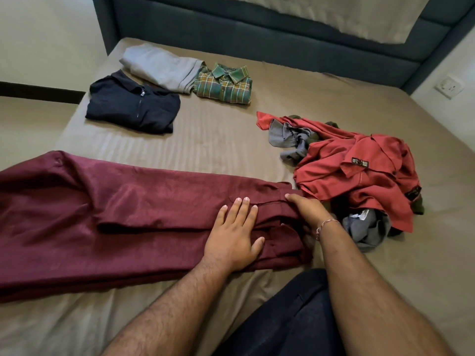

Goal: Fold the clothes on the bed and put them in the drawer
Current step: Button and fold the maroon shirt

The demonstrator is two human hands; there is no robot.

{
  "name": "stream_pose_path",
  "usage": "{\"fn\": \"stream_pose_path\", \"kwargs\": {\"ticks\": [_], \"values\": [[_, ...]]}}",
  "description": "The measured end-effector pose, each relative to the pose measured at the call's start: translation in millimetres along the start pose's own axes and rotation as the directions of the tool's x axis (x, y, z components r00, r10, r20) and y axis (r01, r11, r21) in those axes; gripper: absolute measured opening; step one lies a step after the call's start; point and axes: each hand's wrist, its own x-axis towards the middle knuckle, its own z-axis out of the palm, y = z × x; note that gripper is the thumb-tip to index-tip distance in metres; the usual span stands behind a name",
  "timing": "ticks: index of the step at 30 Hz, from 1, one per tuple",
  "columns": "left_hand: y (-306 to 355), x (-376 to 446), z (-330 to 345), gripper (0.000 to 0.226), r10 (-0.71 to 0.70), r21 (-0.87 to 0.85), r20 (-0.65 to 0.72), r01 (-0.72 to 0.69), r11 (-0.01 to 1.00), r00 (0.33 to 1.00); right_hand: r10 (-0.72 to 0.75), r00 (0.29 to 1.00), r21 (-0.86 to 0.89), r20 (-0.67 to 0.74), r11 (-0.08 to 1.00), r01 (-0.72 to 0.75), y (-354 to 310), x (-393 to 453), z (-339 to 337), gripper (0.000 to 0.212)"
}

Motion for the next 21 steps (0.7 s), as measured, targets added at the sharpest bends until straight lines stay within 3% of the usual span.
{"fn": "stream_pose_path", "kwargs": {"ticks": [2, 6, 8, 11, 14, 16, 18, 19, 20, 21], "values": [[0.4, 0.7, 1.0, 0.083, 0.000, 0.001, -0.004, 0.000, 1.000, 1.000, -0.064, 0.996, -0.092, 0.060, 0.993, 0.069, 2.2, 1.2, -0.3, 0.046], [-0.4, 0.2, 1.1, 0.084, 0.009, -0.002, -0.008, -0.009, 1.000, 1.000, -0.054, 0.951, 0.062, 0.306, 0.997, 0.036, -4.9, -16.2, 3.1, 0.031], [0.3, -0.5, -0.1, 0.085, 0.010, -0.006, -0.004, -0.010, 1.000, 1.000, -0.100, 0.907, -0.008, 0.408, 0.993, 0.114, -5.2, -20.0, 6.9, 0.029], [0.3, -0.2, 1.3, 0.086, 0.006, 0.004, -0.008, -0.006, 1.000, 1.000, -0.168, 0.900, -0.047, 0.403, 0.978, 0.204, -7.2, -26.3, 14.0, 0.039], [0.6, 0.3, -2.3, 0.079, 0.009, 0.003, -0.012, -0.009, 1.000, 1.000, -0.225, 0.893, -0.013, 0.391, 0.968, 0.249, -16.1, -34.3, 20.7, 0.037], [-0.7, -0.2, -3.8, 0.075, 0.007, -0.017, 0.002, -0.007, 1.000, 1.000, -0.264, 0.875, -0.081, 0.406, 0.943, 0.322, -27.7, -45.1, 30.4, 0.034], [-2.9, -3.8, -10.0, 0.083, 0.046, -0.025, 0.041, -0.045, 0.999, 0.998, -0.331, 0.848, -0.300, 0.413, 0.830, 0.470, -43.8, -57.1, 48.7, 0.036], [-4.9, -6.5, -16.7, 0.088, 0.034, -0.037, 0.054, -0.032, 0.999, 0.998, -0.380, 0.825, -0.419, 0.419, 0.725, 0.547, -54.8, -67.3, 62.6, 0.041], [-5.4, -9.9, -20.7, 0.092, -0.011, -0.103, 0.075, 0.019, 0.995, 0.997, -0.447, 0.791, -0.521, 0.417, 0.596, 0.611, -65.3, -79.3, 77.3, 0.046], [-6.8, -13.5, -25.1, 0.092, -0.064, -0.314, 0.138, 0.105, 0.944, 0.988, -0.484, 0.750, -0.587, 0.451, 0.472, 0.658, -73.1, -95.4, 95.6, 0.050]]}}
